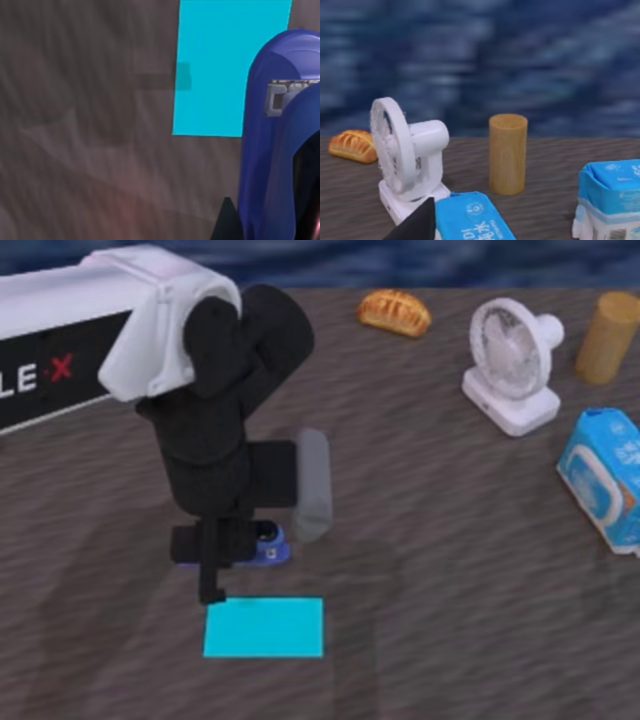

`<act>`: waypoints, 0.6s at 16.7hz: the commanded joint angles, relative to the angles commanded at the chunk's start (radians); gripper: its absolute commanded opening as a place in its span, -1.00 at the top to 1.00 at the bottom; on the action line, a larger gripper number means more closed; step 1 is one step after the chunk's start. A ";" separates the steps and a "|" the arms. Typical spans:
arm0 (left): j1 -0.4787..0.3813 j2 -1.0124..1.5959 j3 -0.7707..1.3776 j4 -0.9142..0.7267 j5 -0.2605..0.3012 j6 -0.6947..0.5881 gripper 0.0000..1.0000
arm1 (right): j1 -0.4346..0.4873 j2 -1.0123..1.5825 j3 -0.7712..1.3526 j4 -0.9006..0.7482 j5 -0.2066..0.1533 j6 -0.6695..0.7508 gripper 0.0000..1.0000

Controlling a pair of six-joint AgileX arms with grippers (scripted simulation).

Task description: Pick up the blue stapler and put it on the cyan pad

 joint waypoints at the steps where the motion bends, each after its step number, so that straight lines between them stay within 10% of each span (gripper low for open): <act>1: -0.018 0.006 0.012 -0.006 0.000 -0.009 1.00 | 0.000 0.000 0.000 0.000 0.000 0.000 -1.00; 10: -0.026 0.044 -0.053 0.105 0.000 -0.012 1.00 | 0.000 0.000 0.000 0.000 0.000 0.000 -1.00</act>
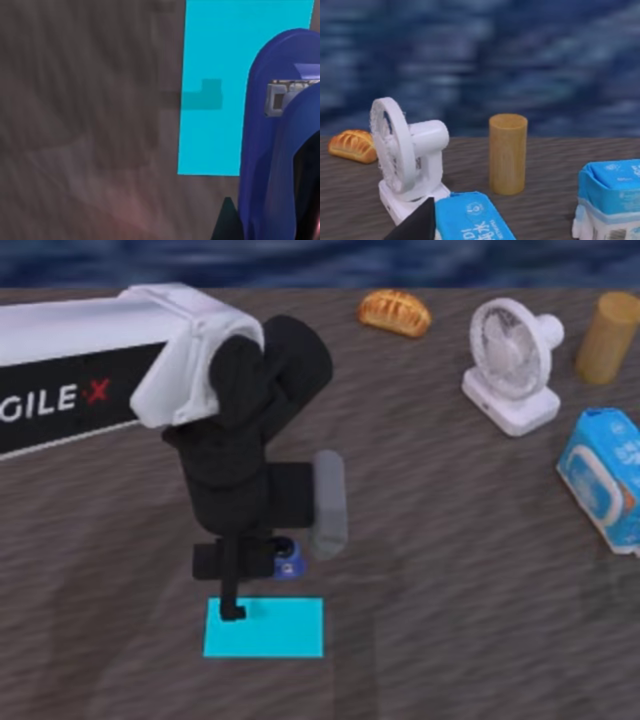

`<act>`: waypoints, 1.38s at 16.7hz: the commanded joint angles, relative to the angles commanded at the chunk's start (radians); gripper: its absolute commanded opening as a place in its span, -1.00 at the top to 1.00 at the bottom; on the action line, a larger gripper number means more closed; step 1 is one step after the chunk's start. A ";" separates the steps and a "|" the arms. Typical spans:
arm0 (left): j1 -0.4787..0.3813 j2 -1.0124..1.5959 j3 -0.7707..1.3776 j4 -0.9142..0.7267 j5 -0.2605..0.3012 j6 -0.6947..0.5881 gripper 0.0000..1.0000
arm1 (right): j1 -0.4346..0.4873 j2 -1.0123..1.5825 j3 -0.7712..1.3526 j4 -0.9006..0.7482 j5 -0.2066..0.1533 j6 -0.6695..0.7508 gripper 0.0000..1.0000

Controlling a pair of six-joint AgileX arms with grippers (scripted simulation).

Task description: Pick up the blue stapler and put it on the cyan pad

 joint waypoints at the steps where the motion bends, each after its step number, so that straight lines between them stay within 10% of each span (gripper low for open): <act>1: 0.000 0.017 -0.027 0.044 0.000 -0.001 1.00 | 0.000 0.000 0.000 0.000 0.000 0.000 -1.00; 11: -0.006 0.106 -0.164 0.264 0.001 -0.005 1.00 | 0.000 0.000 0.000 0.000 0.000 0.000 -1.00; 23: -0.006 0.106 -0.164 0.264 0.001 -0.005 -0.81 | 0.000 0.000 0.000 0.000 0.000 0.000 -1.00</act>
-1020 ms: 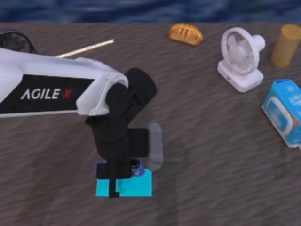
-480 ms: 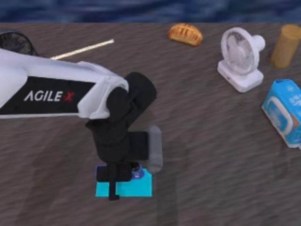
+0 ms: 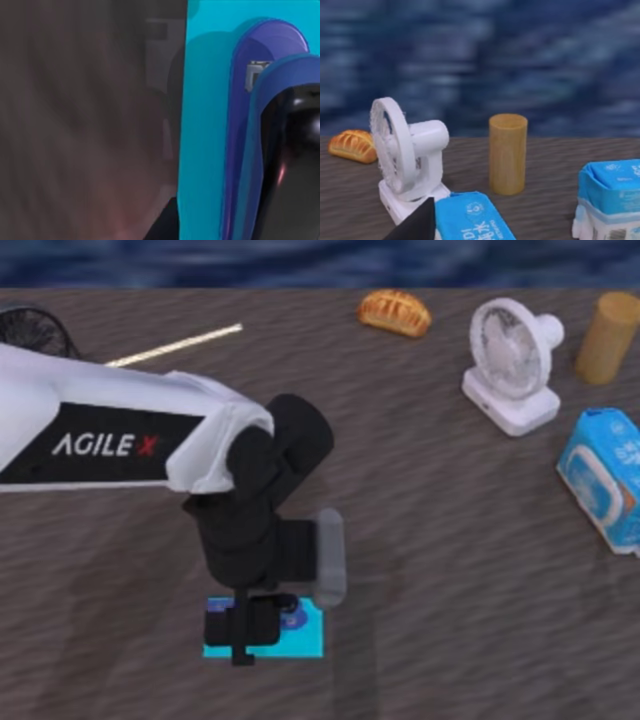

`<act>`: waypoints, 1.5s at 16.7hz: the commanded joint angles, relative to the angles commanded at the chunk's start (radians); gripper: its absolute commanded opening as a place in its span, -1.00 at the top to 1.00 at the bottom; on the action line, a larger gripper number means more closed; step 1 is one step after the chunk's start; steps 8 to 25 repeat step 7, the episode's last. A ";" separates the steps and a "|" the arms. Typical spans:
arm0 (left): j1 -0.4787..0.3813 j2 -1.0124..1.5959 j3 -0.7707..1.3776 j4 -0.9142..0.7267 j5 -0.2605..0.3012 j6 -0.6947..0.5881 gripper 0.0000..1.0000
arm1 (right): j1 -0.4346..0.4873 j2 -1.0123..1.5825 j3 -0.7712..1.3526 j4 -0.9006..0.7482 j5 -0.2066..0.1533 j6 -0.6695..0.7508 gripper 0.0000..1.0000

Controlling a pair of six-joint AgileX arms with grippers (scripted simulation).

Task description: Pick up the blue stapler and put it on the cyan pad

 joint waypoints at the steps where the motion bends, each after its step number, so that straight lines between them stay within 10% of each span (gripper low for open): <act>1: 0.000 0.000 0.000 0.000 0.000 0.000 -0.96 | 0.000 0.000 0.000 0.000 0.000 0.000 -1.00; 25: 0.000 0.000 0.000 0.000 0.000 0.000 -1.00 | 0.000 0.000 0.000 0.000 0.000 0.000 -1.00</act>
